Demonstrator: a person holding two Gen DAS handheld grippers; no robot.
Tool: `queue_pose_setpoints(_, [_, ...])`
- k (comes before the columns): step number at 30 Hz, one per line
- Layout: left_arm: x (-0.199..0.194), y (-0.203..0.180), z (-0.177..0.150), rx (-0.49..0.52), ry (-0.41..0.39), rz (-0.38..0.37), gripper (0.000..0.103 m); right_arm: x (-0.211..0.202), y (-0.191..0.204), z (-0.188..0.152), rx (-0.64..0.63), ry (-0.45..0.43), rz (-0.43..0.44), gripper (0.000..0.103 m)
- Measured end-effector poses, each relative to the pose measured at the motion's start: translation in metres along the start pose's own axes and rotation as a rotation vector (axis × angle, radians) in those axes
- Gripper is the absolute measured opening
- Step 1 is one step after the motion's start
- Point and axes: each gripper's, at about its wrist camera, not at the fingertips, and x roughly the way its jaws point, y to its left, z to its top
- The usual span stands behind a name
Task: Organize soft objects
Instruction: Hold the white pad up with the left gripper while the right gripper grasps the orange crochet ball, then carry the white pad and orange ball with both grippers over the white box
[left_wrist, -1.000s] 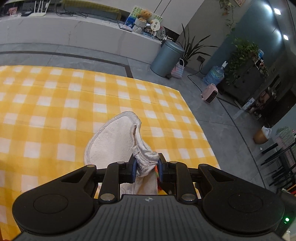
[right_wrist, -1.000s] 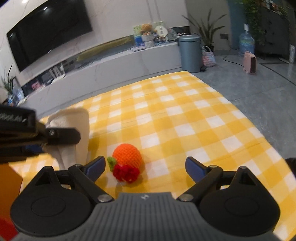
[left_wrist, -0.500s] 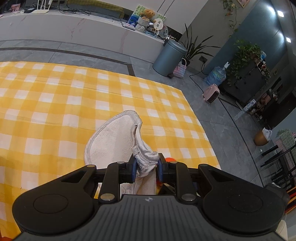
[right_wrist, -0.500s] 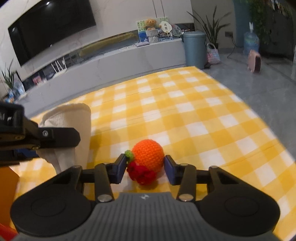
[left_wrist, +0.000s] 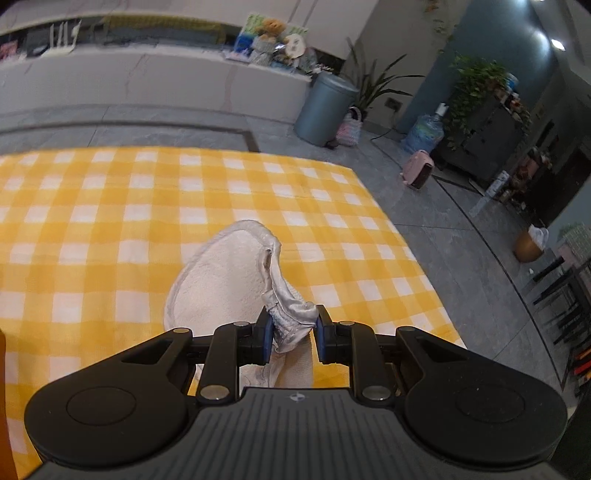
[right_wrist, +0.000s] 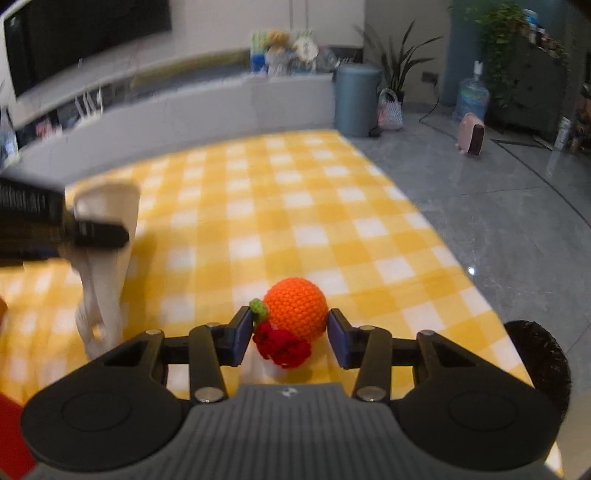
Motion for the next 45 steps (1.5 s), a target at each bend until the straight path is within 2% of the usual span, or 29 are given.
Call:
queue_pose_setpoints(4, [-0.007,-0.009,0.000,0.055,-0.062,0.012,0.024,-0.014,-0.005,0.008,0.060,-0.061,0.038,0.044])
queue_pose_setpoints(7, [-0.012,-0.018,-0.001,0.097,-0.100,0.019,0.023,-0.021,-0.005,0.011,0.076,-0.082,0.030,0.044])
queue_pose_setpoints(12, [-0.023,-0.036,-0.007,0.156,-0.112,0.043,0.022,-0.036,-0.006,0.017,0.090,-0.134,0.046,0.044])
queue_pose_setpoints(19, [-0.080,-0.059,-0.014,0.256,-0.209,0.074,0.022,-0.053,-0.007,0.020,0.124,-0.177,0.058,0.044])
queue_pose_setpoints(22, [-0.105,-0.061,-0.015,0.279,-0.239,0.084,0.022,-0.070,0.000,0.023,0.114,-0.230,0.067,0.044])
queue_pose_setpoints(26, [-0.140,-0.057,-0.016,0.287,-0.306,0.102,0.022,-0.097,0.017,0.029,0.079,-0.292,0.129,0.044])
queue_pose_setpoints(31, [-0.200,-0.033,-0.021,0.261,-0.380,0.132,0.023,-0.131,0.044,0.031,0.007,-0.348,0.209,0.044])
queue_pose_setpoints(35, [-0.249,-0.002,-0.030,0.221,-0.444,0.183,0.023,-0.165,0.065,0.032,-0.023,-0.402,0.365,0.044])
queue_pose_setpoints(40, [-0.290,0.033,-0.039,0.155,-0.504,0.231,0.023,-0.210,0.104,0.026,-0.123,-0.457,0.485,0.044])
queue_pose_setpoints(45, [-0.308,0.083,-0.054,0.025,-0.549,0.193,0.023,-0.232,0.145,0.016,-0.223,-0.420,0.575,0.044])
